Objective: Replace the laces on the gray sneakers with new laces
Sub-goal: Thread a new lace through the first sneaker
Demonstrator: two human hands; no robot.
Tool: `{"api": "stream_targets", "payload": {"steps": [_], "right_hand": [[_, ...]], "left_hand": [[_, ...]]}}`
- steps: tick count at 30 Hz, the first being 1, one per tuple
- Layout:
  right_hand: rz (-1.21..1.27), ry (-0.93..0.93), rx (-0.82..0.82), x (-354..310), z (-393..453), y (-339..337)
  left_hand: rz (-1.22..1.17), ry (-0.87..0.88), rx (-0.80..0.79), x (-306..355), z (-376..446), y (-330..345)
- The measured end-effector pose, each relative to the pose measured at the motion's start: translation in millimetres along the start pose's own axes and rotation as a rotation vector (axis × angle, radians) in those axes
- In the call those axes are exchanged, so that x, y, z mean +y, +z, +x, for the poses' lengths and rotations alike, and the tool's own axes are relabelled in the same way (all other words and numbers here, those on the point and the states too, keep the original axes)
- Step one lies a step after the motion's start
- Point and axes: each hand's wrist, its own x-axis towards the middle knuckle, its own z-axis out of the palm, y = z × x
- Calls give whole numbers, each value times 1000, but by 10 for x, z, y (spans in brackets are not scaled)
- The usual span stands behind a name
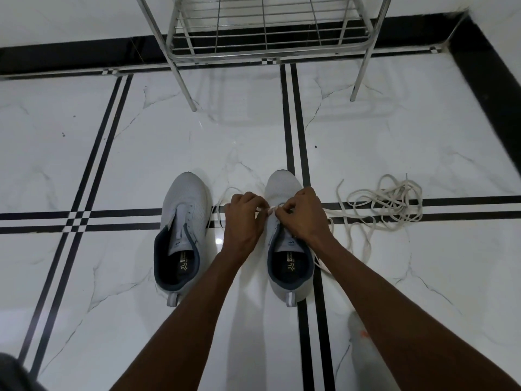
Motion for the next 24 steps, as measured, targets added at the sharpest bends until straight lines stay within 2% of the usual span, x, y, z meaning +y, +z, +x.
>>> {"api": "stream_targets", "payload": {"steps": [5,8,10,13,15,16,18,20,22,24], "right_hand": [[20,-22,-14,30,-5,4],[82,-59,-79,29,61,-92],[107,-19,-212,50,109,-275],[66,25,-430,185,129,-596],[188,111,-570,236,103,-795],[274,159,-583,247,95,-864],[379,186,-500,272,96,-975],[378,121,-444,238,113,-1016],[419,64,-432,152,122,-977],[496,88,-377,54,137,-946]], "left_hand": [[-133,-95,16,-29,14,-23],[-113,-47,24,-25,-42,-42],[-93,-31,60,-15,-35,-59],[-27,-28,16,15,-26,-75],[-26,-47,19,39,-13,-98],[-38,-53,38,48,3,-115],[-123,-23,47,137,32,-130],[-253,-8,-56,306,94,-141],[-361,-63,-201,498,188,-155],[-410,-73,-223,565,268,-153]]}}
